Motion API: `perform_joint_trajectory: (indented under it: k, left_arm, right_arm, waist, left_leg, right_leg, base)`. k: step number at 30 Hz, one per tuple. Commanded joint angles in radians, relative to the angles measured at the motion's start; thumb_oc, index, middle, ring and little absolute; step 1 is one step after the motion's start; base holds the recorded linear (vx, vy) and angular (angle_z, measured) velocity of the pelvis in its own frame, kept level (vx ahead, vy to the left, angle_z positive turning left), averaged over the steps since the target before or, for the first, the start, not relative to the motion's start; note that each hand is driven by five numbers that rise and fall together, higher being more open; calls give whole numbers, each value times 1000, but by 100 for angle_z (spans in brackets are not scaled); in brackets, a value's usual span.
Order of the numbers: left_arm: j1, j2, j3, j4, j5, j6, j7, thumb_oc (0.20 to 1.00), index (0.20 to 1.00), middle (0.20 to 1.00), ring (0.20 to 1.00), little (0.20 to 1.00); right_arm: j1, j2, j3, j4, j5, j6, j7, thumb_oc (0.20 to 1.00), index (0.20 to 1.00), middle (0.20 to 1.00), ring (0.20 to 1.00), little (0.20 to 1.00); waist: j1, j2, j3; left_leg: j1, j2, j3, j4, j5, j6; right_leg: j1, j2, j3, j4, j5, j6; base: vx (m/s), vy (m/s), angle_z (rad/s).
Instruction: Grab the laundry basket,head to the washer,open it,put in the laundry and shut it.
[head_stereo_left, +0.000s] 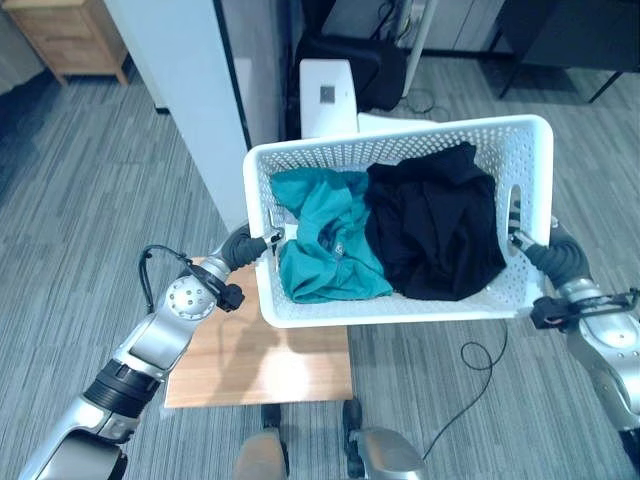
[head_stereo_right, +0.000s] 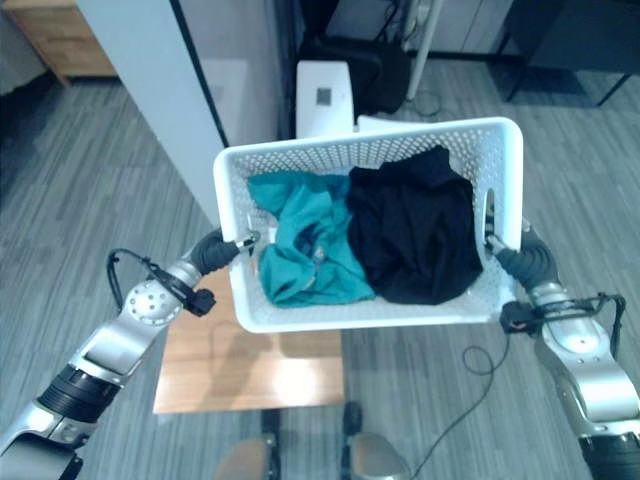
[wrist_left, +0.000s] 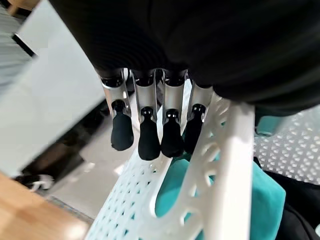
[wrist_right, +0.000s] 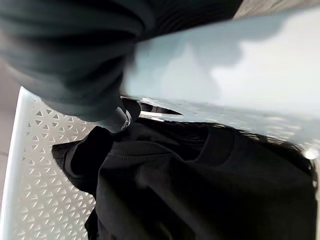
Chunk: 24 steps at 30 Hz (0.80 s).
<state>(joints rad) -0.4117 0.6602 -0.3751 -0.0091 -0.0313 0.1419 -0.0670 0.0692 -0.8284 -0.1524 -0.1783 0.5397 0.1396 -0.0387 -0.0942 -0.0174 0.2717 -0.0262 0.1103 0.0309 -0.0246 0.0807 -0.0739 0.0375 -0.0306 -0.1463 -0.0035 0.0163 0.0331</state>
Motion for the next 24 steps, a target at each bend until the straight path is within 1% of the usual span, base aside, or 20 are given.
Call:
perform_joint_trajectory:
  k: [1,2,4,5,6,7,8,10,11,12,13,14,15,16,17,19,20,21,22,24]
  left_arm:
    - [-93,-20,3,106,-19,-68,33,200,200,200,200,200]
    - [-122,-31,-17,125,-24,-70,37,200,200,200,200,200]
    - [-166,-42,-39,158,-27,-74,49,200,200,200,200,200]
    - [-195,-45,-55,191,-40,-81,63,200,200,200,200,200]
    - [-197,-45,-55,193,-41,-82,64,200,200,200,200,200]
    - [-190,-16,-32,196,-49,-90,80,200,200,200,200,200]
    - [-188,-15,-30,196,-50,-90,80,200,200,200,200,200]
    - [-161,6,4,203,-59,-98,83,200,200,200,200,200]
    - [-173,4,2,224,-72,-93,84,200,200,200,200,200]
    - [-187,4,0,244,-80,-93,86,200,200,200,200,200]
    - [-209,2,-13,275,-86,-91,91,200,200,200,200,200]
    - [-213,2,-16,280,-87,-94,92,200,200,200,200,200]
    - [-230,8,-31,297,-86,-91,91,200,200,200,200,200]
    - [-264,31,-46,332,-71,-93,85,200,200,200,200,200]
    - [-266,31,-50,333,-72,-93,85,200,200,200,200,200]
    - [-289,41,-71,345,-59,-90,73,200,200,200,200,200]
    - [-308,50,-88,365,-61,-88,77,200,200,200,200,200]
    - [-324,62,-98,368,-57,-87,76,200,200,200,200,200]
    - [-373,77,-124,390,-58,-79,82,200,200,200,200,200]
    - [-401,87,-139,409,-69,-73,81,200,200,200,200,200]
  right_arm:
    - [6,-117,-113,-40,87,-56,-2,200,200,200,200,200]
    - [17,-114,-121,-36,88,-55,-10,200,200,200,200,200]
    - [19,-107,-115,-29,93,-59,-10,200,200,200,200,200]
    - [-11,-110,-91,-9,95,-66,-16,200,200,200,200,200]
    - [-15,-110,-88,-7,95,-66,-16,200,200,200,200,200]
    - [-68,-98,-49,17,102,-65,-15,200,200,200,200,200]
    - [-71,-97,-46,19,101,-66,-15,200,200,200,200,200]
    - [-148,-77,20,57,95,-55,-4,200,200,200,200,200]
    - [-194,-54,56,91,79,-38,-11,200,200,200,200,200]
    - [-215,-33,72,112,70,-30,-16,200,200,200,200,200]
    - [-229,-17,80,129,57,-29,-27,200,200,200,200,200]
    - [-231,-16,81,130,57,-29,-28,200,200,200,200,200]
    - [-236,-5,83,141,37,-22,-34,200,200,200,200,200]
    - [-223,25,66,162,-4,-5,-32,200,200,200,200,200]
    - [-219,27,62,159,-6,-3,-32,200,200,200,200,200]
    - [-203,38,48,165,-41,14,-28,200,200,200,200,200]
    - [-212,41,53,178,-48,14,-37,200,200,200,200,200]
    - [-219,43,59,179,-52,10,-35,200,200,200,200,200]
    - [-235,54,72,187,-62,6,-35,200,200,200,200,200]
    - [-255,70,94,201,-68,6,-34,200,200,200,200,200]
  waist:
    - [10,26,-128]
    - [4,23,-124]
    - [-3,13,-123]
    - [0,6,-118]
    - [-1,5,-118]
    - [5,-1,-116]
    - [4,0,-119]
    - [10,11,-126]
    - [-6,22,-131]
    - [-11,24,-134]
    - [-14,26,-132]
    - [-7,24,-131]
    - [-12,25,-129]
    - [-1,21,-125]
    - [4,19,-124]
    - [3,16,-110]
    - [11,22,-94]
    - [21,36,-87]
    - [31,50,-84]
    - [41,58,-93]
  left_leg:
    - [2,161,-9,-24,104,-92]
    - [-5,153,-18,-11,100,-90]
    - [-1,124,-42,32,38,-74]
    - [5,72,-127,114,-18,-68]
    - [0,71,-128,123,-22,-67]
    - [8,4,-256,214,-78,-58]
    - [8,6,-254,215,-85,-57]
    - [62,-38,-325,241,-181,-40]
    - [104,-49,-308,211,-255,-20]
    - [121,-49,-264,198,-287,-11]
    - [132,-54,-228,191,-299,-6]
    - [134,-55,-221,190,-299,-5]
    - [134,-69,-202,185,-312,8]
    - [144,-114,-181,157,-322,34]
    - [147,-115,-178,154,-320,35]
    - [147,-130,-138,128,-306,54]
    - [139,-132,-106,125,-294,64]
    - [131,-129,-83,120,-283,71]
    - [105,-129,-42,116,-251,79]
    - [87,-131,-11,106,-225,92]
  right_leg:
    - [-79,-45,-31,130,-130,71]
    - [-84,-48,-27,130,-124,70]
    - [-96,-57,-7,128,-107,70]
    - [-122,-69,36,120,-64,77]
    - [-123,-70,36,119,-63,79]
    - [-160,-76,105,102,-9,95]
    - [-159,-75,105,100,-15,97]
    - [-195,-61,192,98,12,113]
    - [-229,-60,249,104,46,140]
    - [-246,-64,274,102,63,157]
    - [-262,-74,297,96,90,179]
    - [-263,-73,304,94,93,181]
    - [-275,-86,315,79,116,201]
    - [-297,-111,335,27,156,229]
    - [-295,-111,337,22,159,229]
    - [-319,-136,296,13,196,229]
    - [-327,-153,227,26,168,229]
    - [-319,-173,146,52,134,208]
    - [-283,-204,26,141,85,174]
    - [-254,-206,1,231,49,156]
  base:
    - [-116,27,-9]
    - [-169,45,-7]
    - [-202,93,-1]
    - [-184,113,-12]
    - [-251,195,-47]
    - [-95,117,-67]
    - [-157,182,-101]
    - [-121,275,-153]
    - [-180,393,-218]
    - [-253,416,-211]
    - [-135,220,-129]
    - [-168,217,-117]
    - [-285,278,-165]
    - [-283,276,-153]
    - [-325,236,-135]
    - [-233,94,-92]
    - [-284,107,-92]
    - [-505,139,-119]
    - [-478,116,-116]
    - [-377,107,-77]
